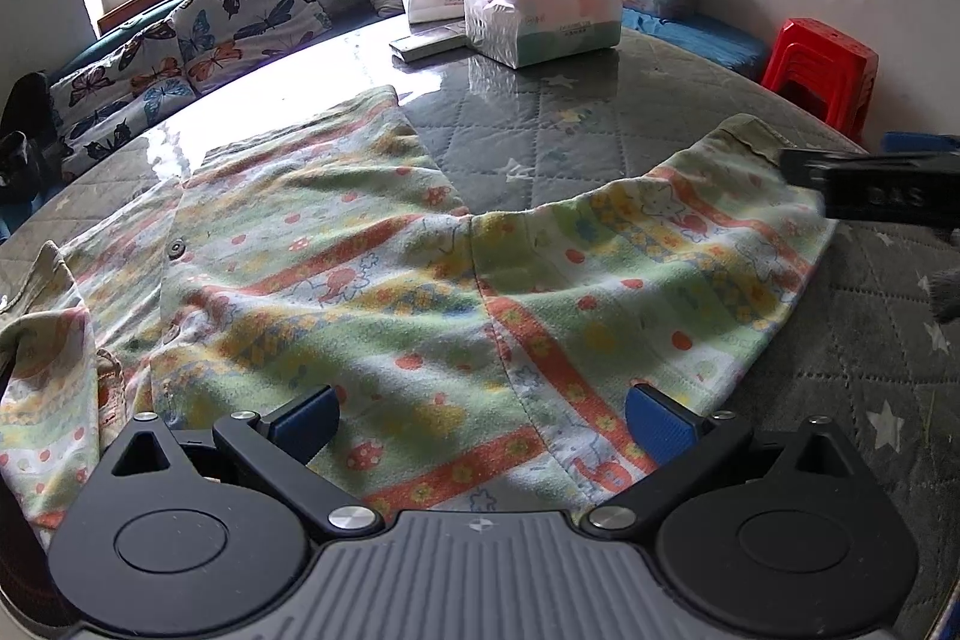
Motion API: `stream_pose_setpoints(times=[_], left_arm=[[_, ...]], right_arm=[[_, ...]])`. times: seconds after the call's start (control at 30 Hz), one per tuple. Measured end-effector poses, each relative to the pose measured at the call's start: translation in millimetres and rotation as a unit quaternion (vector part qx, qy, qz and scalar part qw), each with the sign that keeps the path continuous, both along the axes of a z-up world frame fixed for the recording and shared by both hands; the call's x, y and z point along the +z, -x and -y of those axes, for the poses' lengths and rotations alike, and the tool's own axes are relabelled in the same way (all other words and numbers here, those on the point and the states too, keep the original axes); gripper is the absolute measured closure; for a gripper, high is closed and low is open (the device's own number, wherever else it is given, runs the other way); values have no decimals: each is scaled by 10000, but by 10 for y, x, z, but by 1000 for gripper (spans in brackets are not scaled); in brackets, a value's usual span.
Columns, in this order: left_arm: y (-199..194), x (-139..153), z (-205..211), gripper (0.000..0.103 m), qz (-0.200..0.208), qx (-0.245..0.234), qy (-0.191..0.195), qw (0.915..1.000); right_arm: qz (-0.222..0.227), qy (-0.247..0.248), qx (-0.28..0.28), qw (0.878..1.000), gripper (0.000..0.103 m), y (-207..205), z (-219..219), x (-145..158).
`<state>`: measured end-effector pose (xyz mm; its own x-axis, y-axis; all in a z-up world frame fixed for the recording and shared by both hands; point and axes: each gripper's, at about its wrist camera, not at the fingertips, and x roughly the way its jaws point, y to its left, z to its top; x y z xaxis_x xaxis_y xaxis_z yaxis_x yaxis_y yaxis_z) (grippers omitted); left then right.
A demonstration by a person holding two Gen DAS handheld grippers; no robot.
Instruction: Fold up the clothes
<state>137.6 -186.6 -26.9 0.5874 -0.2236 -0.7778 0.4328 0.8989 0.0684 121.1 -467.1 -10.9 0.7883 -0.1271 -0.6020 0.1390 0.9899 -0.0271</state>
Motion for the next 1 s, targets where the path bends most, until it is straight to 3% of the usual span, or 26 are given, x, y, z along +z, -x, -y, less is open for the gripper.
stream_pose_setpoints(times=[0.13,0.23,0.4,0.7,1.0], left_arm=[[-3,-3,-9,0,-16,10,16,10000],[-3,-5,-17,0,-18,14,31,10000],[0,-15,-50,0,-45,15,89,9999],[19,-11,-64,0,-71,52,116,9999],[17,-15,-93,0,-107,68,156,9998]], right_arm=[[-362,-290,384,9982,0,-246,20,-106],[-573,26,325,9978,0,-366,66,-201],[-506,265,47,9984,0,-374,183,-101],[-618,48,1322,9893,0,-437,-291,-144],[-668,-116,1159,9909,0,-691,-266,-200]])
